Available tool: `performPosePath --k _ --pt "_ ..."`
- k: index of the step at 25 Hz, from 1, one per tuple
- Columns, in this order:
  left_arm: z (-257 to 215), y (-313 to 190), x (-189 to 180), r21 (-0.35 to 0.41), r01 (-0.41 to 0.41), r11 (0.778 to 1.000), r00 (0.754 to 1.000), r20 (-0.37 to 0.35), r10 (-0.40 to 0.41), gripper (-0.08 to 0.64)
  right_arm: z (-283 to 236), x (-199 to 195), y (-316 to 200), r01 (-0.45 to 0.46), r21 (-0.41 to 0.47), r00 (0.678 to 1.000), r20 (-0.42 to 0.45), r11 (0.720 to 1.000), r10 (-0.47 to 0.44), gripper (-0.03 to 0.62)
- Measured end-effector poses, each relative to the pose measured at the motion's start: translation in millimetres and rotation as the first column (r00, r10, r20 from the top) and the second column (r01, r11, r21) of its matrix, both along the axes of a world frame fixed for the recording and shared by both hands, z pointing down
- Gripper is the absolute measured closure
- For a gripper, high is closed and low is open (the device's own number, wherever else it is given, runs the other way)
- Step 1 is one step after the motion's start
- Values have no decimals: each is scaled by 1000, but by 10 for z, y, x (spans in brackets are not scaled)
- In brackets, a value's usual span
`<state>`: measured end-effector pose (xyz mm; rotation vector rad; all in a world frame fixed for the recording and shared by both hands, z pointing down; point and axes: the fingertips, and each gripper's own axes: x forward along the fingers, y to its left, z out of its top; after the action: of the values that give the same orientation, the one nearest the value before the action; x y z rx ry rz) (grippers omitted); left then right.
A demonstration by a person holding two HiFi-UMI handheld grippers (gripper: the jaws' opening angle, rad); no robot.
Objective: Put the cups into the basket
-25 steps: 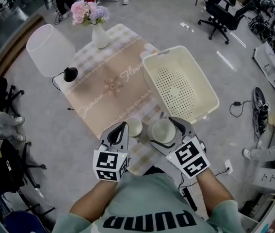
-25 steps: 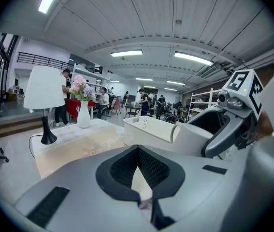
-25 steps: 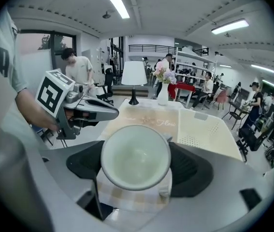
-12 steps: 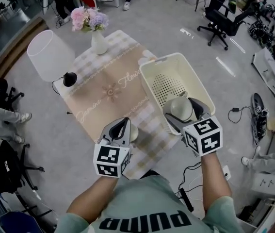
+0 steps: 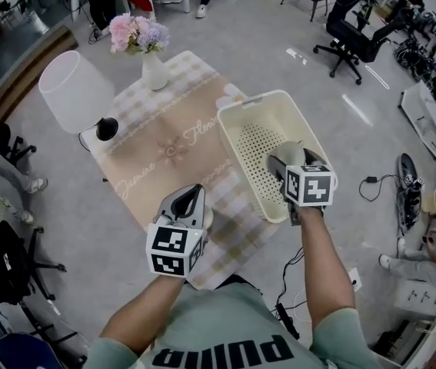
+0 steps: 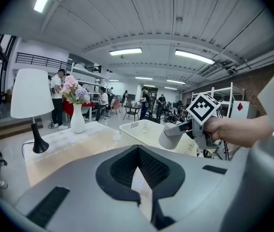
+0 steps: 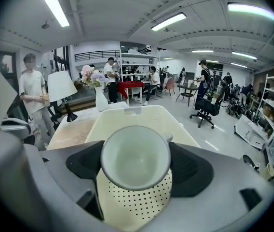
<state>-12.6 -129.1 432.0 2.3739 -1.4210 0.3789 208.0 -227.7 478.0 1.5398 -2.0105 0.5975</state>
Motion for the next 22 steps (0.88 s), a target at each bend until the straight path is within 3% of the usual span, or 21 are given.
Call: performPosePath --k 8,22 --pt "74 -64 87 -24 -11 1000 1000 4 11 558 283 292 -271 -165 -47 986 -32 985 164 201" --pt "185 -282 243 -52 -30 998 999 16 31 558 784 470 -411 -221 -124 975 -64 967 215 201"
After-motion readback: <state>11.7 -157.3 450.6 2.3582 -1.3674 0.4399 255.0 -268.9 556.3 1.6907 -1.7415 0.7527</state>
